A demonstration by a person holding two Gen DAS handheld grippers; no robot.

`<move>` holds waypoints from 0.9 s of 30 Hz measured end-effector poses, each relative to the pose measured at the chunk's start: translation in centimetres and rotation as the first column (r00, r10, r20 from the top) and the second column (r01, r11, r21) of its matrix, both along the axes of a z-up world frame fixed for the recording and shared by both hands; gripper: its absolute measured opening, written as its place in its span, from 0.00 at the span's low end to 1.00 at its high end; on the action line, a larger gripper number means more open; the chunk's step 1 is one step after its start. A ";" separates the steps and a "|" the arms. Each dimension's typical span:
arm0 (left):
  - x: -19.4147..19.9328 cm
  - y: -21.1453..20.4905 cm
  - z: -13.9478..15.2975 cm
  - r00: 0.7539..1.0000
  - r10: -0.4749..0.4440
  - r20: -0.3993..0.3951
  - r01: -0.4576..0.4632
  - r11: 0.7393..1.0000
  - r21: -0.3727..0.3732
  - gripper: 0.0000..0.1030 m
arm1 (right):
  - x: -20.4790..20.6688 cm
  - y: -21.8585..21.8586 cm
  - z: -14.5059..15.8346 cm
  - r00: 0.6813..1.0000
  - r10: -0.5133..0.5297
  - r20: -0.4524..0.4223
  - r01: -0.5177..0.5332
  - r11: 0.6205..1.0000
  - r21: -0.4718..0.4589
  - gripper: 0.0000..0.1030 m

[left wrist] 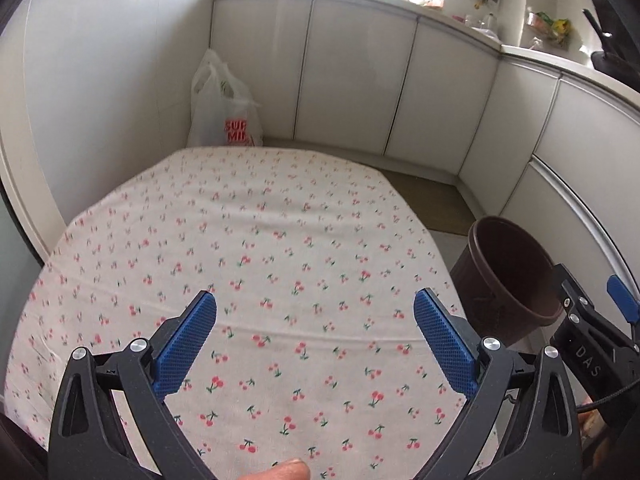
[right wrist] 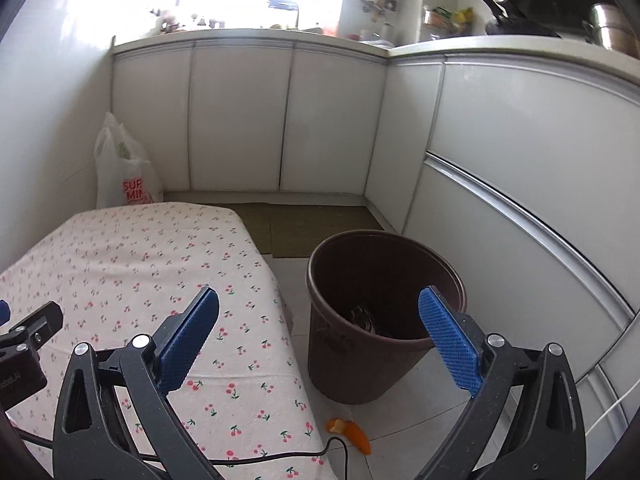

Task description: Collect trash

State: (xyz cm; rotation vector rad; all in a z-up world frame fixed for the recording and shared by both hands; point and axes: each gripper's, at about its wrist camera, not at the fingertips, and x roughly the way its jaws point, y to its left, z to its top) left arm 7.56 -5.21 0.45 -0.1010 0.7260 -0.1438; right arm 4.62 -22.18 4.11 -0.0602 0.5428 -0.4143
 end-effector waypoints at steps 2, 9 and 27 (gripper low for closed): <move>0.1 0.5 -0.7 1.000 0.006 -0.011 -0.006 1.000 -0.020 0.93 | 0.2 0.8 -0.5 1.000 0.014 -0.005 -0.014 1.000 -0.017 0.93; 0.3 1.4 -1.6 1.000 0.016 0.000 -0.016 1.000 -0.023 0.93 | 1.2 2.6 -1.5 0.999 0.034 -0.014 -0.035 0.999 -0.022 0.93; 0.8 2.0 -2.4 0.999 0.028 -0.032 -0.029 0.999 -0.023 0.93 | 1.7 3.4 -2.2 0.997 0.066 -0.041 -0.066 0.998 -0.001 0.93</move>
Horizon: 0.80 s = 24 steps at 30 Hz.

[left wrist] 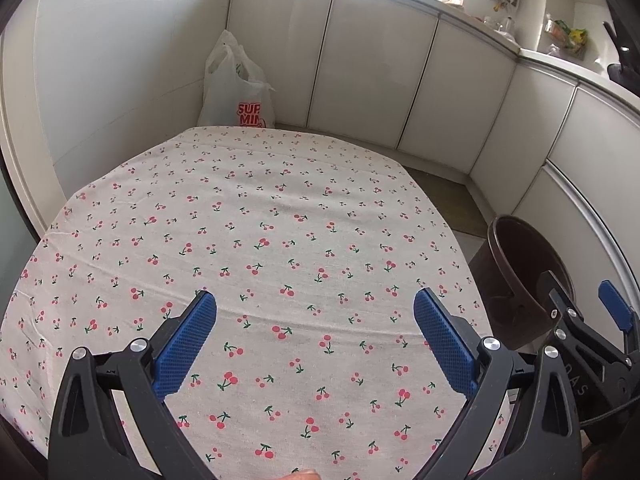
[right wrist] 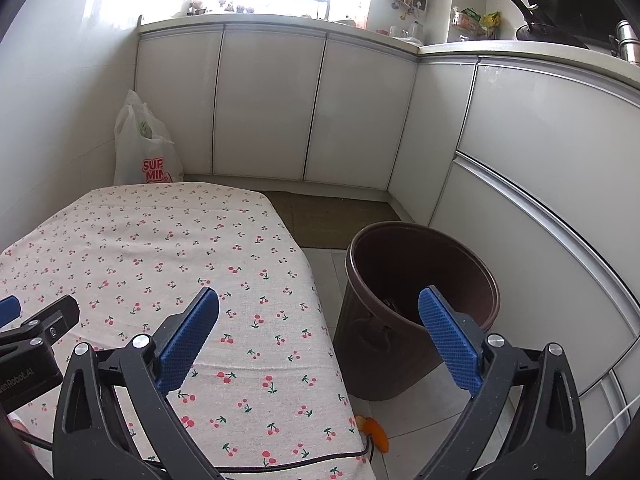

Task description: Collect trash

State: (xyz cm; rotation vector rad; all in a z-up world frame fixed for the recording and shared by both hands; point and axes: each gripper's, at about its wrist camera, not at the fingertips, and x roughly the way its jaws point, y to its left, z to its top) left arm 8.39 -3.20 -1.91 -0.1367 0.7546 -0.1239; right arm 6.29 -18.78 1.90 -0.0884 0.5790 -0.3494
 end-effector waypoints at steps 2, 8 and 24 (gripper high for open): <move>0.0 0.0 -0.1 1.000 0.002 -0.002 -0.002 1.000 0.001 0.93 | -0.1 0.0 0.0 1.000 0.001 0.001 -0.001 1.000 0.002 0.93; 0.3 0.2 -0.4 1.000 0.012 -0.014 -0.012 1.000 -0.002 0.93 | -0.2 0.3 0.1 1.000 0.023 0.004 -0.023 1.000 0.005 0.93; 0.6 0.4 -0.8 0.999 0.011 -0.030 -0.011 1.000 -0.013 0.93 | 0.2 0.8 -0.3 0.999 0.032 -0.013 -0.032 0.999 0.000 0.93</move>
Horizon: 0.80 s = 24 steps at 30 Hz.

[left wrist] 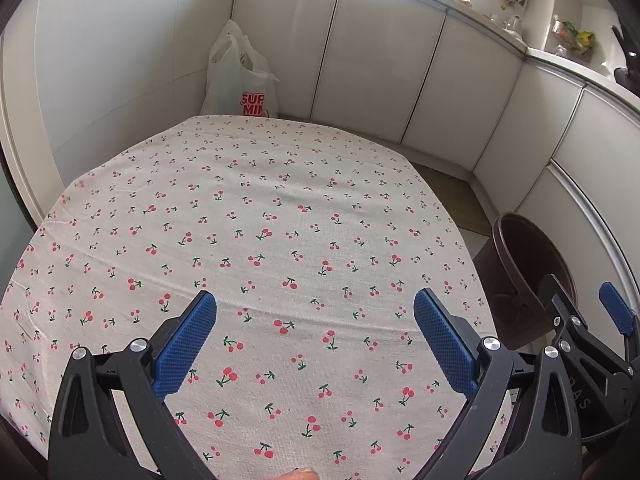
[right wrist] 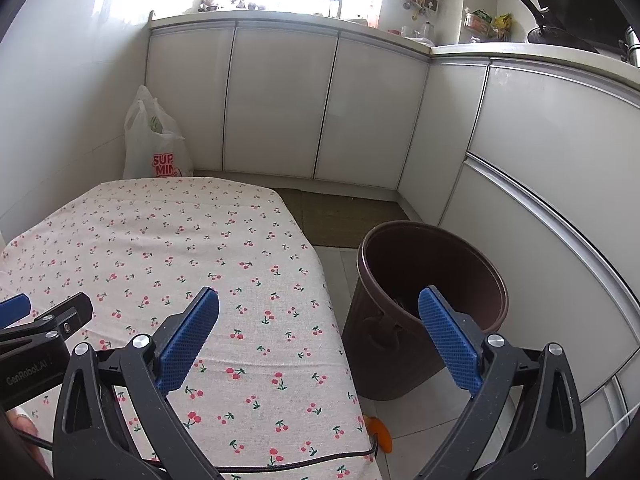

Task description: Collect trash

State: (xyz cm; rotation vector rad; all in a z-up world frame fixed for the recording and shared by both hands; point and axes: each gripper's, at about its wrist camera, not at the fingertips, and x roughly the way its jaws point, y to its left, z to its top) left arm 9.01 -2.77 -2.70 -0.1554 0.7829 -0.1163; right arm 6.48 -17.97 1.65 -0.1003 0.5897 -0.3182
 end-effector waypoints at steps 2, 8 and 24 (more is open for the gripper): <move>0.0 0.0 -0.1 1.000 0.000 -0.002 0.000 1.000 0.001 0.93 | 0.0 -0.1 -0.1 1.000 0.000 -0.002 0.000 1.000 0.001 0.93; 0.1 0.1 -0.2 1.000 0.000 -0.006 0.000 1.000 0.000 0.93 | 0.1 0.0 -0.2 1.000 0.002 -0.009 -0.002 1.000 0.003 0.93; 0.2 0.2 -0.6 1.000 0.001 -0.027 -0.002 1.000 -0.024 0.93 | 0.2 0.0 -0.4 1.000 0.009 -0.020 -0.009 1.000 0.004 0.93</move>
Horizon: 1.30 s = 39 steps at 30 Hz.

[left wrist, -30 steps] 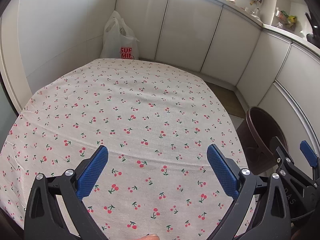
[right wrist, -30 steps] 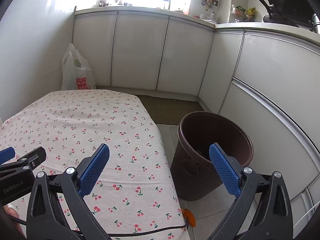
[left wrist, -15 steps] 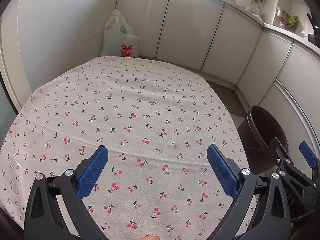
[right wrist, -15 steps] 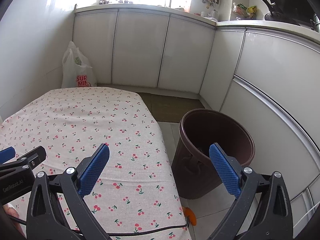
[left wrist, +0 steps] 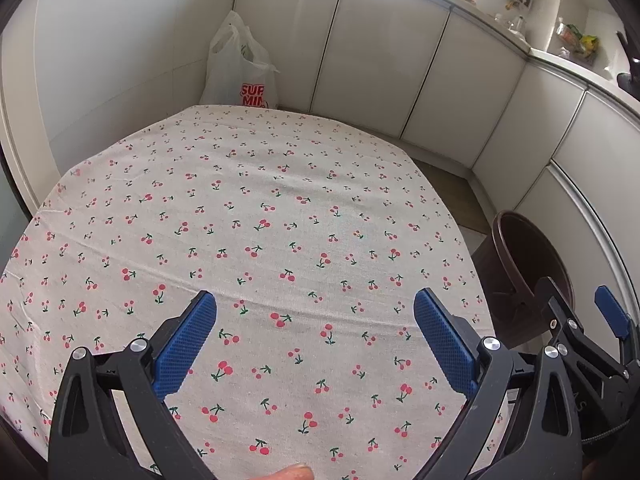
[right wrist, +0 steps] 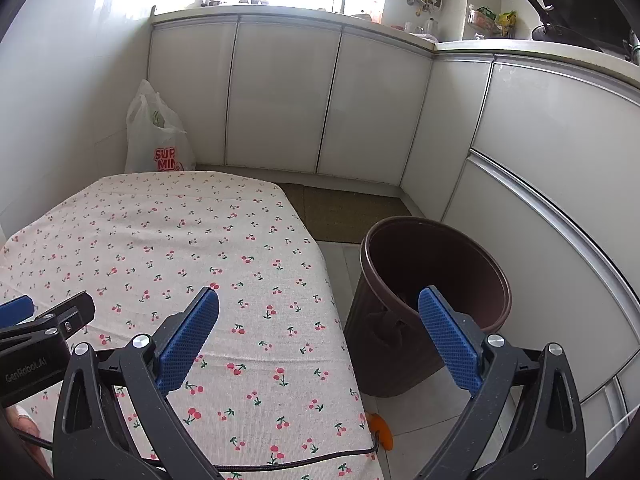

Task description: Collect trash

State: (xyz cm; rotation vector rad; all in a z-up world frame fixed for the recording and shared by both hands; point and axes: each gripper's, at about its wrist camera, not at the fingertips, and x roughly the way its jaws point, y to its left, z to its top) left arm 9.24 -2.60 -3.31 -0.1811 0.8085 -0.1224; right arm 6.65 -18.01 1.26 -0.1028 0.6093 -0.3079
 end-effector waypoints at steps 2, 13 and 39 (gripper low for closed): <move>0.0 0.0 -0.1 1.000 0.001 -0.003 -0.001 1.000 -0.001 0.93 | 0.0 0.0 -0.1 1.000 0.001 -0.004 -0.001 1.000 -0.001 0.93; 0.1 -0.2 -0.3 1.000 -0.008 -0.011 0.008 1.000 0.003 0.93 | 0.1 -0.2 -0.3 1.000 0.008 -0.011 -0.008 1.000 -0.002 0.93; 0.1 -0.6 -0.2 1.000 -0.021 0.012 0.020 0.998 0.053 0.87 | 0.1 -0.7 -0.4 1.000 0.007 -0.014 -0.007 1.000 -0.001 0.93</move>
